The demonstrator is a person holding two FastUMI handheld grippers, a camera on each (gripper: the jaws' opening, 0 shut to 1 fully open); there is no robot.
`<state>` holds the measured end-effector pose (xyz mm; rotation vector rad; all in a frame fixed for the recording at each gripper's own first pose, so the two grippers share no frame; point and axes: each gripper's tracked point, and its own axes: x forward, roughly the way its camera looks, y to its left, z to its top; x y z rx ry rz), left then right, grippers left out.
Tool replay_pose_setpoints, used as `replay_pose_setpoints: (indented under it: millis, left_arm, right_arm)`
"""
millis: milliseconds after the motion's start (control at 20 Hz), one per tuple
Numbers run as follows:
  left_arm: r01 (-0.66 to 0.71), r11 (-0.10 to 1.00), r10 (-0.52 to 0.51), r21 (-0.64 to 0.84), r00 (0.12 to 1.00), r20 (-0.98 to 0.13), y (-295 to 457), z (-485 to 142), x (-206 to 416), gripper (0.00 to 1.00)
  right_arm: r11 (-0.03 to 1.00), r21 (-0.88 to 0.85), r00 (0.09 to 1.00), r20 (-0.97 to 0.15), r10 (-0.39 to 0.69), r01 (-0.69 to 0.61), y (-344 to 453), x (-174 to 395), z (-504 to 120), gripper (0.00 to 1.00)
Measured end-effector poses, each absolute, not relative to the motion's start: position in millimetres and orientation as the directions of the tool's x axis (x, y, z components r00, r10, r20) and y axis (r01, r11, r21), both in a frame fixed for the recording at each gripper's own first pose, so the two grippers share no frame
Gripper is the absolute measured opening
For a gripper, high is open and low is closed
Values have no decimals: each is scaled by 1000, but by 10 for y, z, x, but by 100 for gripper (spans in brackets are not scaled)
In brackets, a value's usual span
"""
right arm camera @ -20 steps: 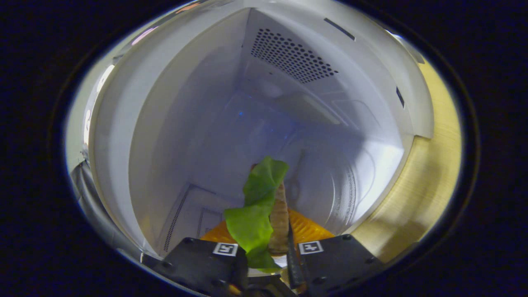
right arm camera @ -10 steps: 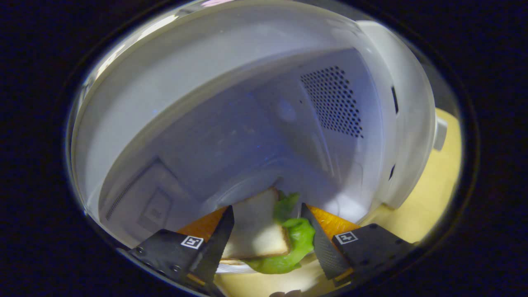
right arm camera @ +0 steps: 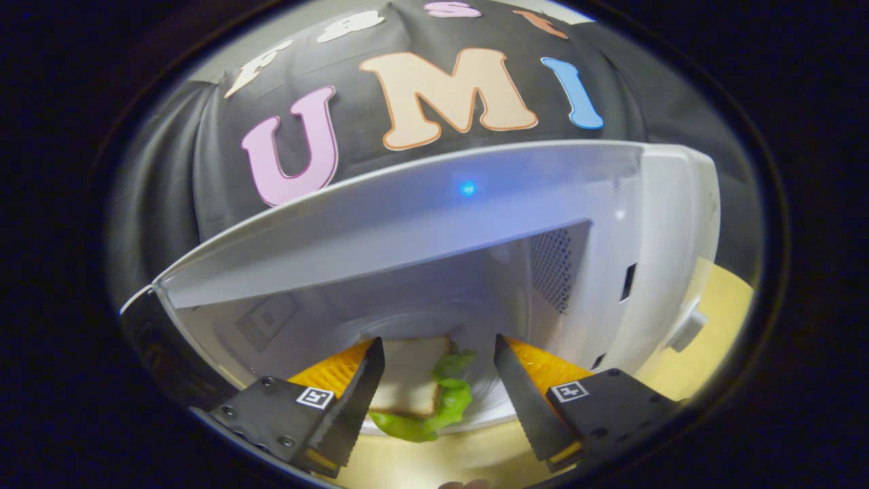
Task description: Open the microwave oven with the left hand, put the food in, and close the microwave oven.
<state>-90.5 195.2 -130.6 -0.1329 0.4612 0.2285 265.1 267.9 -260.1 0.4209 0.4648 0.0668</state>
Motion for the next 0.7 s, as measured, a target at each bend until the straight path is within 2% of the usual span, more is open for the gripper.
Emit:
replay_pose_setpoints:
  millis: [200, 650, 700]
  left_arm:
    - [-231, 970, 171, -78, 872, -458, 1974, -1379, -902, 91]
    - [-183, 978, 121, -96, 883, -454, 1919, -1554, -945, 92]
    - [-159, 982, 94, -107, 886, -454, 1849, -1564, -918, 92]
  right_arm:
    - [918, 394, 901, -382, 205, -42, 2555, 2291, -2303, 99]
    - [953, 256, 937, -265, 228, -159, 1912, 1603, -1360, 99]
    - [954, 245, 940, -249, 232, -171, 1838, 1519, -1265, 91]
